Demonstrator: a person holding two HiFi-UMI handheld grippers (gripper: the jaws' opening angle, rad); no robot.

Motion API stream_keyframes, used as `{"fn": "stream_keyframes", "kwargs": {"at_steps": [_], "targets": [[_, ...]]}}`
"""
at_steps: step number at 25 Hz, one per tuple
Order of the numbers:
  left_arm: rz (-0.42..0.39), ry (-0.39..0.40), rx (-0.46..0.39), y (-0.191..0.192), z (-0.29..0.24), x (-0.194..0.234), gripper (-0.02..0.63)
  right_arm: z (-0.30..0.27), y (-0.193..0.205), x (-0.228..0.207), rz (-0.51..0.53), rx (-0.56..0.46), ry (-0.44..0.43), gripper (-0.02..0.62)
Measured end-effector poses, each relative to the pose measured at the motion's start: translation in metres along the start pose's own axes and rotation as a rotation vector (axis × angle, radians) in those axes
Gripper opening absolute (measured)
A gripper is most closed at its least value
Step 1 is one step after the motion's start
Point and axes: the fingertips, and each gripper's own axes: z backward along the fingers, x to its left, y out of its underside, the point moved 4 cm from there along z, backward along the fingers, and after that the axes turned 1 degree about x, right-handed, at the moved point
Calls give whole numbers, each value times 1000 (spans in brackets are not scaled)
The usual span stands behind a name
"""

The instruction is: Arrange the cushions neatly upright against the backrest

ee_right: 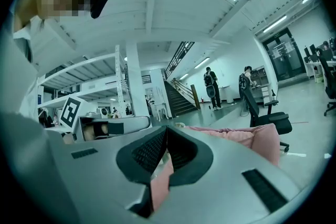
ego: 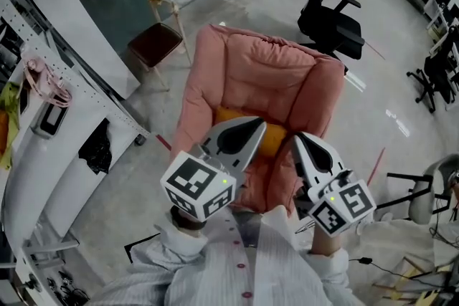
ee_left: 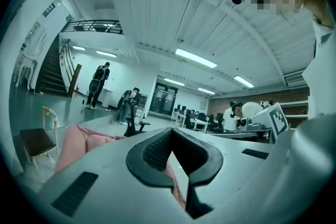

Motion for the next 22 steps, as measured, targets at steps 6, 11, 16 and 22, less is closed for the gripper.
{"fn": "stream_keyframes", "kwargs": {"at_steps": [6,11,16,22], "targets": [[7,18,-1,0,-7,-12,11,4,-2,1,13,10,-15,14],[-3,21,-2,0,-9,-16,11,3,-4,3,42,20,-23,14],[-9,14,-4,-1,-9,-13,11,-2,-4,5,51,21,-30,14],[-11,15,7,-2,-11,-6,11,-9,-3,9,36,30,-57,12]]}}
